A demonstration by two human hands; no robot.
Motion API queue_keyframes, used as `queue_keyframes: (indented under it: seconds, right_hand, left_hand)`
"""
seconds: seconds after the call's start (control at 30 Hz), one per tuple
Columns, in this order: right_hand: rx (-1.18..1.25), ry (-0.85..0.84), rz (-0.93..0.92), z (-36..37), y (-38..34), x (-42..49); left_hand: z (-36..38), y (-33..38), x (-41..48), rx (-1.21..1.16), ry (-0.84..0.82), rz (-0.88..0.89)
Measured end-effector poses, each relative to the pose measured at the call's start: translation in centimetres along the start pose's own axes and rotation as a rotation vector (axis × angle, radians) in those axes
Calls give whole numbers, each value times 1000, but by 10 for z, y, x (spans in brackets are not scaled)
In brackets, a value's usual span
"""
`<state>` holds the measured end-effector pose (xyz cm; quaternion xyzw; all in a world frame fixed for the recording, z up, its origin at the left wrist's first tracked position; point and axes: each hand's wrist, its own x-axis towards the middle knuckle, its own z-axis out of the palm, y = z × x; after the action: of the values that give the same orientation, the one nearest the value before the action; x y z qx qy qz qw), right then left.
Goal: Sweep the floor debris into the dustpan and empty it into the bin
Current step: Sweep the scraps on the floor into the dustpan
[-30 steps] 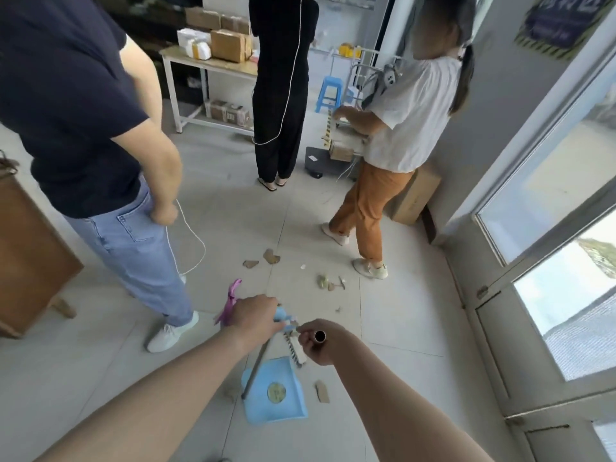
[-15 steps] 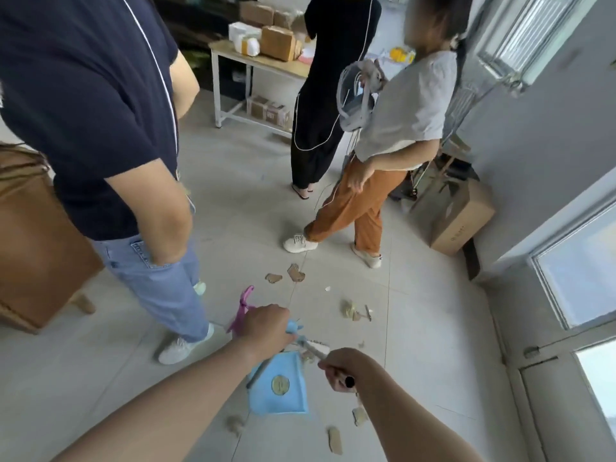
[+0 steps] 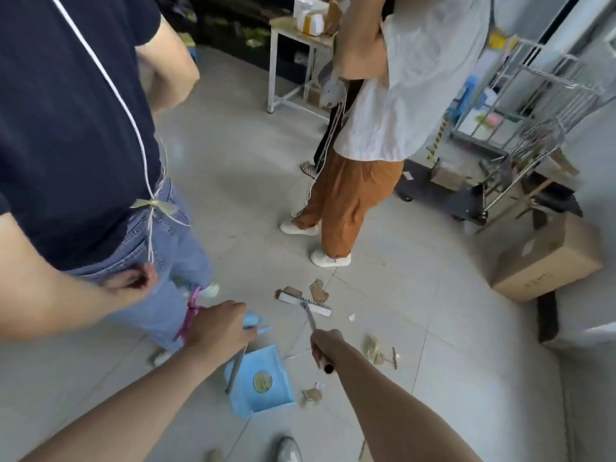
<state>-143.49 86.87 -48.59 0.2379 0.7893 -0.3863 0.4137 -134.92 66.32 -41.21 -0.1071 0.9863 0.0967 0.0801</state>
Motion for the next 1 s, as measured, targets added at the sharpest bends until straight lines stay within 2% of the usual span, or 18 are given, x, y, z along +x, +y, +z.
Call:
queue_keyframes:
  seconds: [0.27, 0.5, 0.6, 0.73, 1.0]
  right_hand:
    - [-53, 8, -14, -38, -85, 134]
    - [-65, 16, 21, -38, -100, 209]
    - [-118, 15, 66, -33, -95, 235]
    - [-176, -17, 134, -22, -73, 246]
    - [-276, -74, 192, -10, -4, 216]
  left_hand:
    - [2, 22, 94, 30, 6, -89]
    - [19, 11, 131, 44, 73, -125]
    - [32, 7, 139, 91, 129, -86]
    - [43, 0, 138, 113, 95, -106]
    - [41, 7, 118, 74, 129, -69]
